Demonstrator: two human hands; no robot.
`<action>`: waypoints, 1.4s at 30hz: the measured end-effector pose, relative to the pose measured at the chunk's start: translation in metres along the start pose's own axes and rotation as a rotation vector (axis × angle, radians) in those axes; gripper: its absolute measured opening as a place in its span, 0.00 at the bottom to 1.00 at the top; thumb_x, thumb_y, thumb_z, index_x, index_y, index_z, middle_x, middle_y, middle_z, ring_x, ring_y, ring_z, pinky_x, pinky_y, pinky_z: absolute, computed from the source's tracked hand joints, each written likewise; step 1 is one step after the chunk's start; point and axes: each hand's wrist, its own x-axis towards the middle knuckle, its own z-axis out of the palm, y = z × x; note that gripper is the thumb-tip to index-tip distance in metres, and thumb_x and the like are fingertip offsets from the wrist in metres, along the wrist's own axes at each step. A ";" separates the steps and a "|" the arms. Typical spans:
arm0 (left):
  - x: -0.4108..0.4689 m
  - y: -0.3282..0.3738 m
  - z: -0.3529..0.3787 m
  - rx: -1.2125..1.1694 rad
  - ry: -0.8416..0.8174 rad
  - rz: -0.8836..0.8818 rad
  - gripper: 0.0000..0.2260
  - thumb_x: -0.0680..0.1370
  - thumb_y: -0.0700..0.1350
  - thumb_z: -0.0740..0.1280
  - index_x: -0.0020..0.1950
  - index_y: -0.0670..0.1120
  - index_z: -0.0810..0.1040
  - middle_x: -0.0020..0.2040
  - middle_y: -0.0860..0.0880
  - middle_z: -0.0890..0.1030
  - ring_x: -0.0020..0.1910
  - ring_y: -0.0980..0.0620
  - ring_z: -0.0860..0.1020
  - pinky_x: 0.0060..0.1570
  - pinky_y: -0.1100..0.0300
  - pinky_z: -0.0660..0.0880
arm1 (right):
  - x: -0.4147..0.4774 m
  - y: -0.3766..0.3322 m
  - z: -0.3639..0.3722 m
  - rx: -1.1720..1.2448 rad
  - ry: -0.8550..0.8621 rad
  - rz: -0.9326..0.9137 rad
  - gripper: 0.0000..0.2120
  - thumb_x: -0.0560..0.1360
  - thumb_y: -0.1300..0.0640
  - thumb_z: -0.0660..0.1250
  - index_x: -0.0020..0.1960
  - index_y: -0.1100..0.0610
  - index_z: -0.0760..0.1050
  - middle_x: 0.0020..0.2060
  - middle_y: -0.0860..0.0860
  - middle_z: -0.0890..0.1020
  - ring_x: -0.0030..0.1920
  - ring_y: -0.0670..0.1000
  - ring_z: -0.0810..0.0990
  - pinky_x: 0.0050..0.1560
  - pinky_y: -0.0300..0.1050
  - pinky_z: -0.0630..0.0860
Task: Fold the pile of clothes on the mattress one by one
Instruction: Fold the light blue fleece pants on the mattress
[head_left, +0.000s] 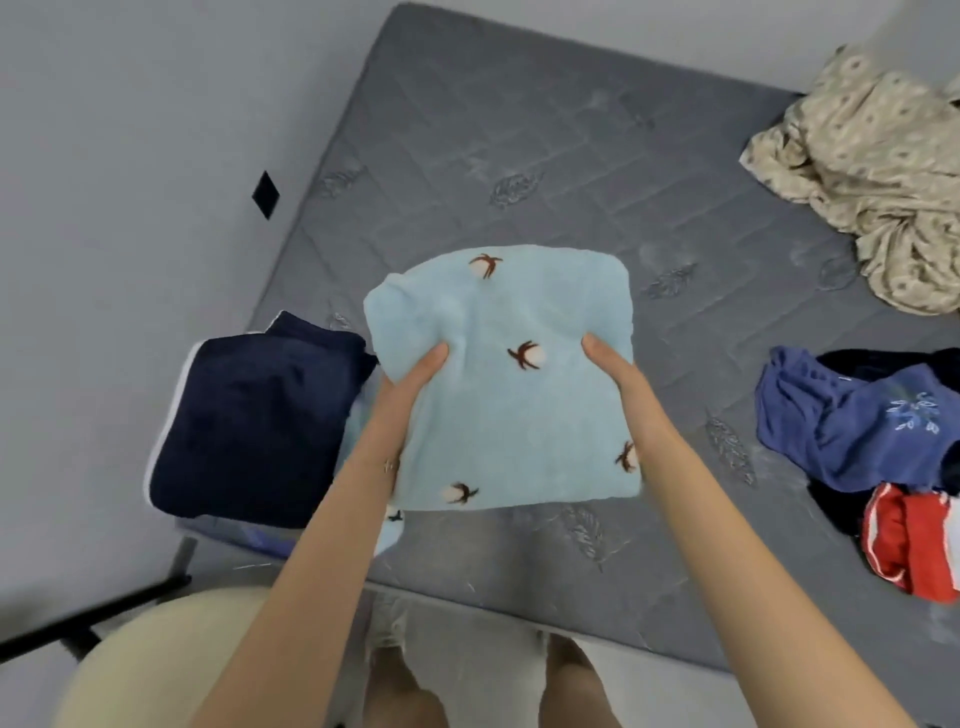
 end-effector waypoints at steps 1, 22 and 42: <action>-0.007 0.011 -0.018 0.014 -0.014 0.009 0.31 0.65 0.64 0.75 0.66 0.61 0.73 0.59 0.56 0.82 0.57 0.49 0.81 0.58 0.44 0.75 | -0.003 0.004 0.021 0.015 0.000 -0.004 0.23 0.76 0.46 0.66 0.70 0.49 0.71 0.61 0.52 0.81 0.60 0.57 0.80 0.61 0.60 0.75; -0.001 0.114 -0.273 0.195 0.021 -0.096 0.27 0.68 0.68 0.68 0.61 0.54 0.79 0.54 0.49 0.84 0.53 0.47 0.82 0.57 0.48 0.76 | 0.037 0.109 0.271 -0.011 0.096 -0.085 0.20 0.77 0.49 0.66 0.68 0.51 0.71 0.60 0.50 0.81 0.58 0.51 0.81 0.59 0.53 0.78; 0.041 0.061 -0.313 0.344 0.076 -0.093 0.28 0.68 0.66 0.71 0.63 0.53 0.76 0.57 0.52 0.82 0.55 0.50 0.80 0.59 0.50 0.76 | 0.055 0.158 0.249 -0.245 0.216 0.104 0.43 0.63 0.35 0.76 0.69 0.52 0.65 0.61 0.46 0.78 0.58 0.49 0.79 0.59 0.52 0.77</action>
